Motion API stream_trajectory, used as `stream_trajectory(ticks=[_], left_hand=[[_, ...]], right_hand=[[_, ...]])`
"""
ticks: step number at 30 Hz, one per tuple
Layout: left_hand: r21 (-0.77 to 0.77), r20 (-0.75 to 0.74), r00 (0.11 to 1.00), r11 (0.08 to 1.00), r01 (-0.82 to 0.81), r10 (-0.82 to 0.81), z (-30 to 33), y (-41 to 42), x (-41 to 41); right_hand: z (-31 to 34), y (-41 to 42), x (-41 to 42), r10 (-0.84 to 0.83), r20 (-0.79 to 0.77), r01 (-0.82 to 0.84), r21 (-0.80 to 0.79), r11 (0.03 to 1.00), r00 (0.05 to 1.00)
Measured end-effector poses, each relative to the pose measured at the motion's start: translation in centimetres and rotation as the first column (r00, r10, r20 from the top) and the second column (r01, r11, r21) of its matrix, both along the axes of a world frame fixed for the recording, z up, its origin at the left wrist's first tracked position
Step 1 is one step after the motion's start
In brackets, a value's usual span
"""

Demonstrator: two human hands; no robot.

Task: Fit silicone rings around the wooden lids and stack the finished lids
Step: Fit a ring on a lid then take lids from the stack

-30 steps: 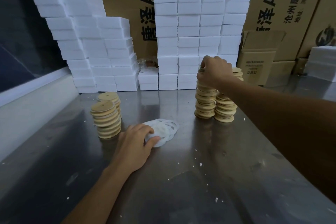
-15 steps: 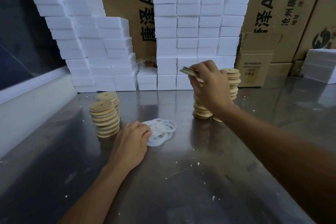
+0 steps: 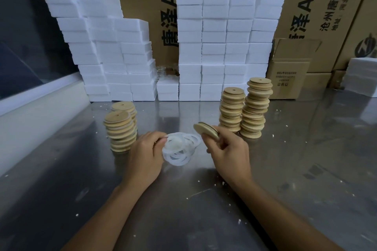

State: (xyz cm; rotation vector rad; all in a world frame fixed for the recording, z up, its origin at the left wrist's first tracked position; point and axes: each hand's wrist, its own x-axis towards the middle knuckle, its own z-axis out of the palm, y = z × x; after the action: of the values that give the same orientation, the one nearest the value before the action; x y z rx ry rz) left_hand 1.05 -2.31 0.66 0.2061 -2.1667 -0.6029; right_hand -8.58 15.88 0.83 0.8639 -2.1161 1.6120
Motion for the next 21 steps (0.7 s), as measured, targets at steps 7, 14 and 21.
stream_trajectory(ticks=[7, 14, 21], left_hand=[[0.593, -0.131, 0.99, 0.797, 0.118, -0.049, 0.4, 0.8, -0.4], [0.765, -0.167, 0.977, 0.608, 0.213, -0.131, 1.0, 2.0, -0.4], [0.783, -0.089, 0.978, 0.594, 0.187, -0.191, 1.1, 3.9, -0.6]], right_hand=[[-0.4, -0.2, -0.3, 0.103, 0.208, -0.087, -0.083, 0.993, 0.973], [0.0, -0.1, -0.4, 0.319, 0.453, -0.226, -0.248, 0.942, 0.833], [0.1, -0.7, 0.9, 0.273, 0.262, -0.228, -0.19, 0.955, 0.926]])
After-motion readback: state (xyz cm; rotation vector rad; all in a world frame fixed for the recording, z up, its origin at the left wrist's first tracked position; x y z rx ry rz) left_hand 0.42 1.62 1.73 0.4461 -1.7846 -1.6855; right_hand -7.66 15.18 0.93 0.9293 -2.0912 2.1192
